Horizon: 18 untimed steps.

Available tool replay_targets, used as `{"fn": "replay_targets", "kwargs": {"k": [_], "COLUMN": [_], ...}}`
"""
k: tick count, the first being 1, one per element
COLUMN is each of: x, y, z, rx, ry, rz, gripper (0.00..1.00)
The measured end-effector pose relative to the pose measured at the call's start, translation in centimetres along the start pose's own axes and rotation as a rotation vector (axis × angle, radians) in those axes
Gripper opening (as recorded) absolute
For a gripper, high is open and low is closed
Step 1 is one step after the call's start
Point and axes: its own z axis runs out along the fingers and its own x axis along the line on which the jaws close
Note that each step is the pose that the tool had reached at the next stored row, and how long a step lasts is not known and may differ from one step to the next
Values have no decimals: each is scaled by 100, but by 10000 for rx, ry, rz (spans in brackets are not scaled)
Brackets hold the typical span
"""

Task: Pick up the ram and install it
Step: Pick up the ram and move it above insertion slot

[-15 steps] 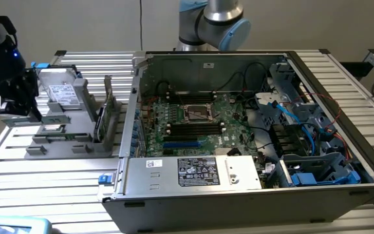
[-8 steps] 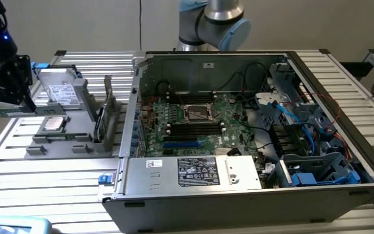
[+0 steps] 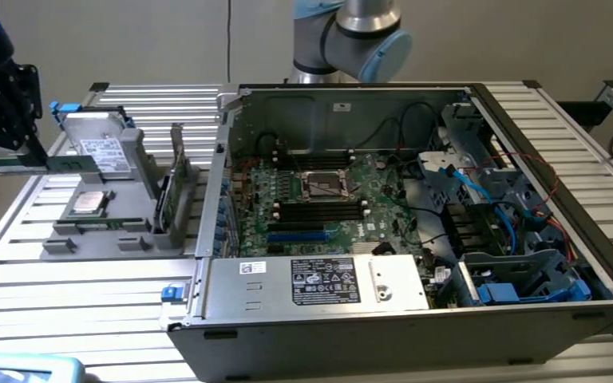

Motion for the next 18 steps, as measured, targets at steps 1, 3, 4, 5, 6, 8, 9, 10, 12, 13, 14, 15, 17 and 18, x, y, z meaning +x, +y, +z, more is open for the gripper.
{"fn": "replay_targets", "kwargs": {"k": [1,3,4,5,6,8,9,10,12,13,14,15,17,18], "x": [6,25,39,56,75,111,129,147,182,199,215,229,250,257], "y": [-9,-37,-57,-91,-130,-204,-242,-277,-351,-388,-426,-468,-559,-604], "z": [-44,-131,-168,-196,-225,-276,-303,-328,-379,-403,-425,-442,-469,-478], "rx": [-18,-53,-64,-70,-76,-86,-92,-98,-111,-117,-121,-122,-126,-126], "ry": [3,5,6,5,6,5,5,5,5,4,4,3,-3,-13], "rz": [4,5,4,4,5,5,4,4,5,5,5,5,5,4], "gripper": [13,13,13,13,13,13,13,13,13,13,13,13,13,13]}}
